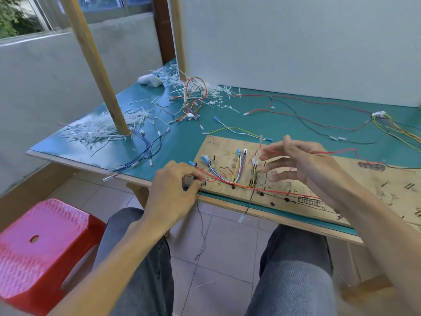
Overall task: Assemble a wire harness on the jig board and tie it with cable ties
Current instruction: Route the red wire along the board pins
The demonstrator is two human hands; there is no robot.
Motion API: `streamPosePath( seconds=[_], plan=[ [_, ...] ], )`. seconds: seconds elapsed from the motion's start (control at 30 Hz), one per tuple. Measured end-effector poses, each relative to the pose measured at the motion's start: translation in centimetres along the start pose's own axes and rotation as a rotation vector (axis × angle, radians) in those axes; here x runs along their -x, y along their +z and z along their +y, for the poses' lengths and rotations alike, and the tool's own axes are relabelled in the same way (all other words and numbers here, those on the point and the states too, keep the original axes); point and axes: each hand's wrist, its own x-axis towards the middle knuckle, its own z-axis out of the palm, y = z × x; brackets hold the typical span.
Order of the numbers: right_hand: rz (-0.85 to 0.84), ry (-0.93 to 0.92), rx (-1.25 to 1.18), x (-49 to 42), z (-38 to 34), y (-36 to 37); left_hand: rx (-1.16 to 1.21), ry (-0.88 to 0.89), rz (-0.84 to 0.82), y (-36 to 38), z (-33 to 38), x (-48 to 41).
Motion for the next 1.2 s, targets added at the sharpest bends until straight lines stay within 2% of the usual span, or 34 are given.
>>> streamPosePath(
  seconds=[0.1, 0.23, 0.4, 0.63, 0.8, 0.93, 1.07, 1.2],
  plan=[
    [0.083, -0.051, 0.027, 0.8, 0.6, -0.3, -0.006, -0.022, -0.019, 0.3, -0.2, 0.1],
    [0.245, -0.065, -0.037, 1.0, 1.5, -0.1, -0.033, 0.015, -0.030, 0.5, -0.4, 0.1],
    [0.413, -0.061, 0.008, 0.4, 1.7, 0.6, -0.095, 0.094, -0.032, 0.8, -0.2, 0.1],
    [0.349, -0.149, -0.135, 0.9, 1.6, 1.4, -0.130, 0.221, -0.082, 0.7, -0.7, 0.0],
    [0.345, -0.163, -0.103, 1.4, 1.4, 1.4, -0.278, 0.375, -0.141, 0.0, -0.4, 0.3],
    [0.359, -0.213, -0.107, 1.7, 1.6, 1.3, -0.342, 0.413, -0.193, -0.4, 0.1, 0.1],
    [0.425, -0.273, 0.051, 1.8, 2.0, 1.6, -0.405, 0.430, -0.228, -0.8, 0.3, 0.4],
    [0.397, -0.251, 0.278, 2.4, 2.3, 1.2, -0.497, 0.488, -0.235, -0.9, 0.4, 0.6]
  ],
)
